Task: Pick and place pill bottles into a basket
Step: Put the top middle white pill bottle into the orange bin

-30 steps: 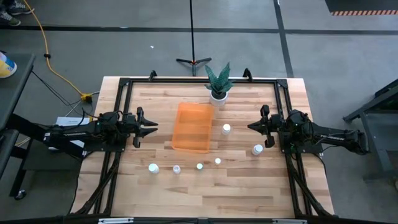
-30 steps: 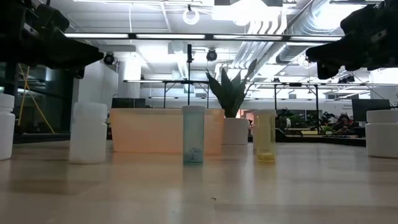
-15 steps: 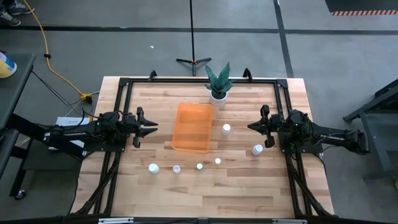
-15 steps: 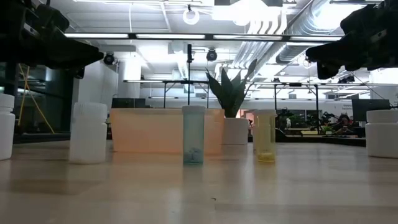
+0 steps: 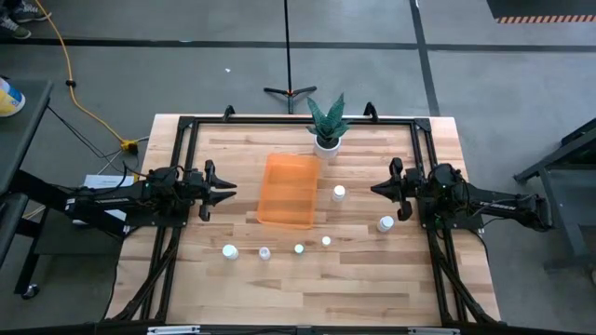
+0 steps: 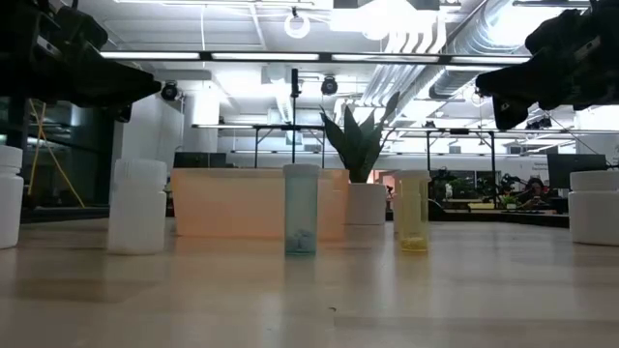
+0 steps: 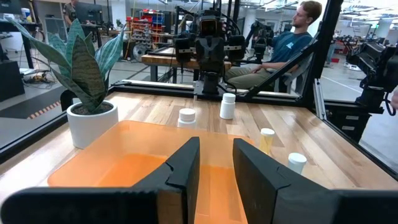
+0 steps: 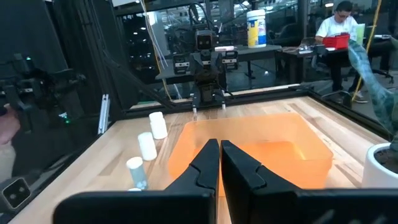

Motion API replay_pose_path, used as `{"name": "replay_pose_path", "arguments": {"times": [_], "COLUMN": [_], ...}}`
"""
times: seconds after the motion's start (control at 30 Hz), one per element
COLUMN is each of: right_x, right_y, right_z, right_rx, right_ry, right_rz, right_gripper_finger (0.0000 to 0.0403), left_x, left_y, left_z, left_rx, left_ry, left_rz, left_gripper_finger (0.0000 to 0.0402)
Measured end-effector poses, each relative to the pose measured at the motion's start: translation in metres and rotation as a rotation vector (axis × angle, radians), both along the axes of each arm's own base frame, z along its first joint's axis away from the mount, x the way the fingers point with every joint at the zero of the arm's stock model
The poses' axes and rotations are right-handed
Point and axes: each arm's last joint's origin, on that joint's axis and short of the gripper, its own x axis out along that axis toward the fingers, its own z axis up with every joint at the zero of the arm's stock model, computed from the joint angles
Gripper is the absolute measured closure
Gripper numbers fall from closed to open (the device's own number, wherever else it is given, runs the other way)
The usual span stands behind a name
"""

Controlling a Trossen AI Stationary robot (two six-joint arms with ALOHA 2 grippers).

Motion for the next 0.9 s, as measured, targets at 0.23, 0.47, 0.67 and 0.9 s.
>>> {"name": "replay_pose_path", "arguments": {"times": [0.23,0.47,0.67,0.9], "right_x": [0.0,0.008,0.021,0.054], "right_y": [-0.004,-0.007,-0.011,-0.017], "right_z": [0.005,-0.001,0.006,0.02], "right_rx": [-0.032,0.007,-0.055,-0.048], "right_ry": [-0.044,0.026,-0.037,0.149], "right_rz": [-0.141,-0.179,-0.175,-0.142], "right_gripper_finger": [0.0359,0.0229,0.0145,0.0135], "left_x": [0.0,0.0,0.0,0.0], "left_y": [0.0,0.0,0.0,0.0], "left_z": [0.0,0.0,0.0,0.0], "left_rx": [0.0,0.0,0.0,0.0], "left_ry": [0.0,0.0,0.0,0.0], "left_rz": [0.0,0.0,0.0,0.0], "left_gripper_finger": [0.0269,0.0269,0.0269,0.0269]}}
